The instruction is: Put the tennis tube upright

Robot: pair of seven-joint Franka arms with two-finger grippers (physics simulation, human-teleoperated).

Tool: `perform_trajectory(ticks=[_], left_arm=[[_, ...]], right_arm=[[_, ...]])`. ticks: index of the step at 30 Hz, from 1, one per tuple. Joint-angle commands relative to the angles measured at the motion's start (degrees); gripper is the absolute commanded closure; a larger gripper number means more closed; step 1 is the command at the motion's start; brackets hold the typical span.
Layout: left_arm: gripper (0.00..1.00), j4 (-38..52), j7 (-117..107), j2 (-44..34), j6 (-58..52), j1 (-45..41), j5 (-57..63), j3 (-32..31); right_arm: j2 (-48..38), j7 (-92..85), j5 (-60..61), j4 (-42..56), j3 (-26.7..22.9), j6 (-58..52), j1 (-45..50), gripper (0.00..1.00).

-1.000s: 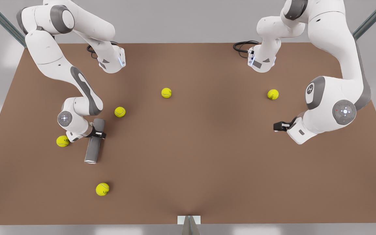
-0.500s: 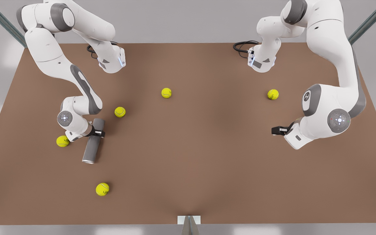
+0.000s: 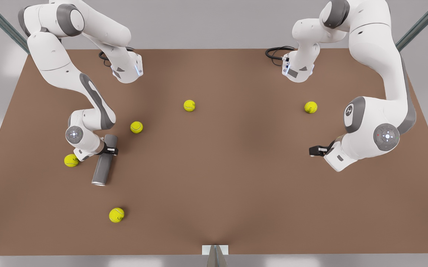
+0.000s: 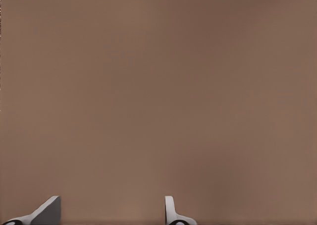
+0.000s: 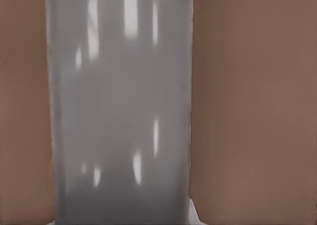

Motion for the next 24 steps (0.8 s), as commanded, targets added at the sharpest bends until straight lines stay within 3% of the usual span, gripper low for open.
perform_trajectory(ticks=[1,24], left_arm=[[0.0,0.0,0.0,-0.01,0.0,0.0,-0.03,0.0],[0.0,-0.17,-5.01,-1.41,-2.02,-0.26,-0.47,-1.58]], right_arm=[[-0.01,0.01,-0.01,0.0,0.0,0.0,0.0,0.25],[-3.61,0.01,-0.19,-1.05,0.18,-1.94,-0.26,0.27]])
